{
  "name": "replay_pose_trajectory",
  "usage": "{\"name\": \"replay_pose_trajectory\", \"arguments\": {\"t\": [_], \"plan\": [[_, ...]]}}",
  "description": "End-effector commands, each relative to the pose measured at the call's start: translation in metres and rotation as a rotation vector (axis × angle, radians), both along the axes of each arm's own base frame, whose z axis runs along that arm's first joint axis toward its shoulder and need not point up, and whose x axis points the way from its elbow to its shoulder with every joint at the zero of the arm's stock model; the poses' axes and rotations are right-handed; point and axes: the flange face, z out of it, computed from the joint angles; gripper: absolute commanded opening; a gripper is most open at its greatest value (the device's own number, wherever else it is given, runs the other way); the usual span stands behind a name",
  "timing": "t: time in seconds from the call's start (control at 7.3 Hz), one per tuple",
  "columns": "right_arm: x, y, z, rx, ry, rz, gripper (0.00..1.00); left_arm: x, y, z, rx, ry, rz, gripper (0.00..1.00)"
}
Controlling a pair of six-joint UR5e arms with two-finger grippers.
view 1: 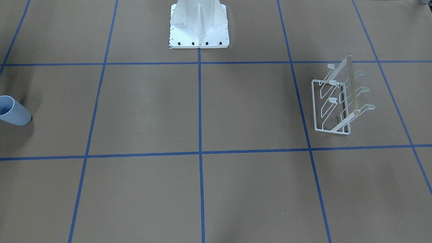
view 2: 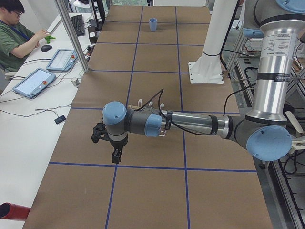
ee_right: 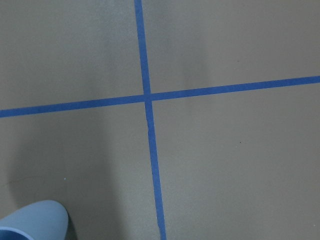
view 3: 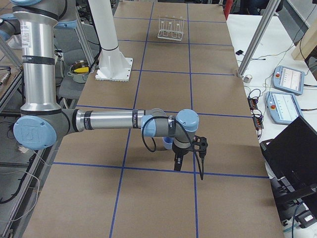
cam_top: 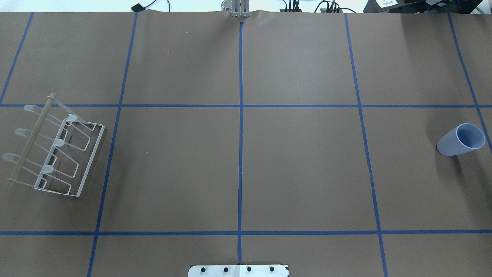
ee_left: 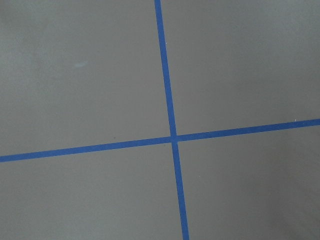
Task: Hang cup on cup holder
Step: 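Move the right gripper down toward the light blue cup's rim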
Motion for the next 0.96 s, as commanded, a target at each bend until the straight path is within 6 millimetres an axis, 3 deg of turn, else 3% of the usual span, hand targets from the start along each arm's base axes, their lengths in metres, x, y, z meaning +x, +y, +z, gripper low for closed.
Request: {"name": "replay_pose_trajectory", "arguments": {"t": [0.0, 0.55, 0.82], "plan": [[0.004, -0.003, -0.003, 0.006, -0.003, 0.007, 1.00, 0.000, 0.000, 0.000, 0.000, 0.000, -0.001, 0.99], [0.004, -0.002, -0.003, 0.008, -0.002, 0.008, 1.00, 0.000, 0.000, -0.001, 0.000, 0.000, -0.002, 0.99], [0.003, -0.008, -0.014, 0.027, -0.004, 0.009, 1.00, -0.004, 0.002, -0.008, 0.015, 0.000, -0.010, 0.99]]}}
